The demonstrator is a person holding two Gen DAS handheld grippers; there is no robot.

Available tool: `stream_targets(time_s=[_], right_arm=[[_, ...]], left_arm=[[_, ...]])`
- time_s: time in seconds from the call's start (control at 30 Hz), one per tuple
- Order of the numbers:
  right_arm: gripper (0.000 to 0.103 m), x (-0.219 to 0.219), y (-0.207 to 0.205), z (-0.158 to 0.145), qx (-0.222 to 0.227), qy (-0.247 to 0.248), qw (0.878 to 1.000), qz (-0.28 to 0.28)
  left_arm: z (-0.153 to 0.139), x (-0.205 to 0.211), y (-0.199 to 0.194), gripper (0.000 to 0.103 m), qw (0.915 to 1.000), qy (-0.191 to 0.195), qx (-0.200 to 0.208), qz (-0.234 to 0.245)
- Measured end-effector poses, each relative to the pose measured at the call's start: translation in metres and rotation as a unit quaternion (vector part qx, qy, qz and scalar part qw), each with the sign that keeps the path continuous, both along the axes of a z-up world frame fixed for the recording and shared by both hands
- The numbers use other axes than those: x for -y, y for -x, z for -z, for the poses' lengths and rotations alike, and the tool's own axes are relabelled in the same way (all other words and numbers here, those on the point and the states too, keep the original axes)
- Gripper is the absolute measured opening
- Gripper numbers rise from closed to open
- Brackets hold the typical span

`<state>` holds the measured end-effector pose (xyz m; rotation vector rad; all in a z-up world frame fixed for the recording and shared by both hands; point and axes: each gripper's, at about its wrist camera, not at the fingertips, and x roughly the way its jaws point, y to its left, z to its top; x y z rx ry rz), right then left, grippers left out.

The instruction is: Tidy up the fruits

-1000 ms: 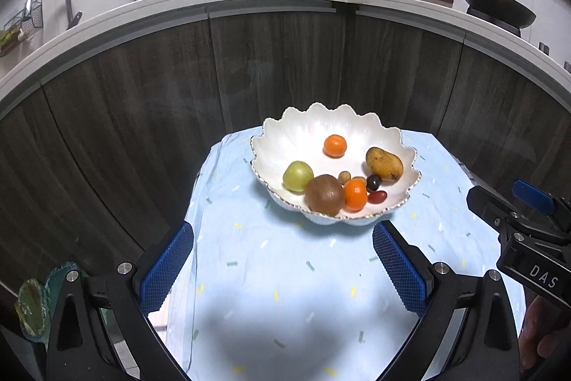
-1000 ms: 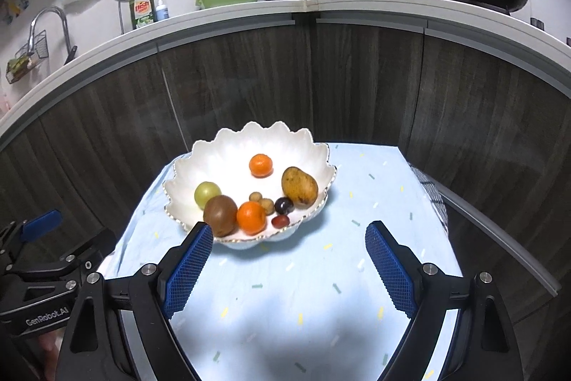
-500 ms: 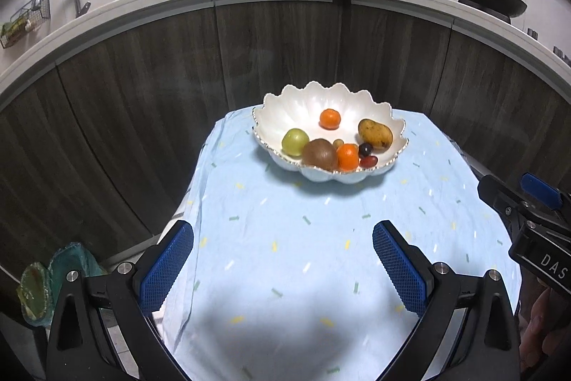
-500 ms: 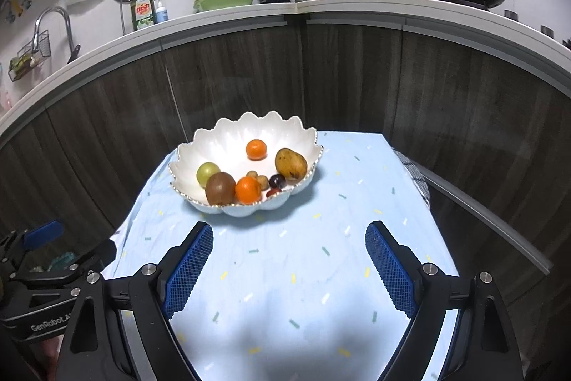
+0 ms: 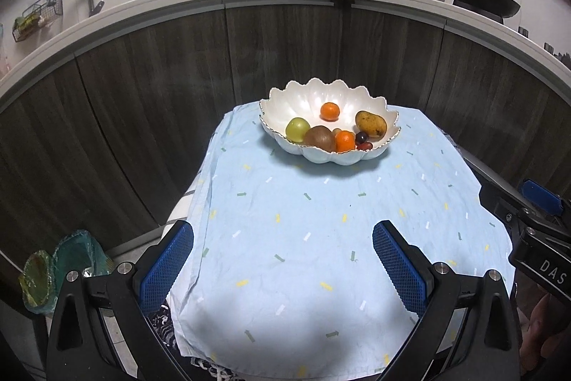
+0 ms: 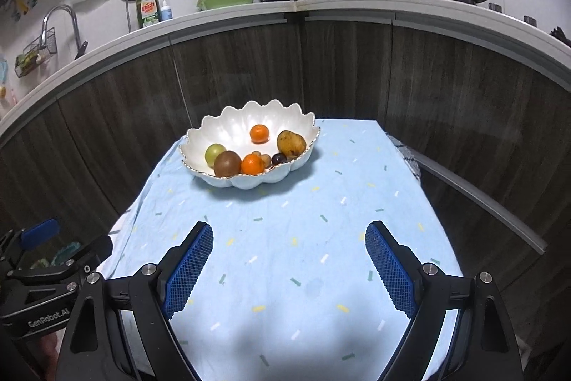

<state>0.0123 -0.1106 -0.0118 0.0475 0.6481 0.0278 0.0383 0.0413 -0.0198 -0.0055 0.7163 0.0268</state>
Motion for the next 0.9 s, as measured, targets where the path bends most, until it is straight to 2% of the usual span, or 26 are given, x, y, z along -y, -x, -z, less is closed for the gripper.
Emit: stream_targets(time_s=[0.9], right_arm=[[0.088,0.004,0.013,0.001,0.0,-0.004,1.0,0.009]], left_arm=[[0.003,0.003,0.011,0.102,1.0,0.0,0.002,0.007]])
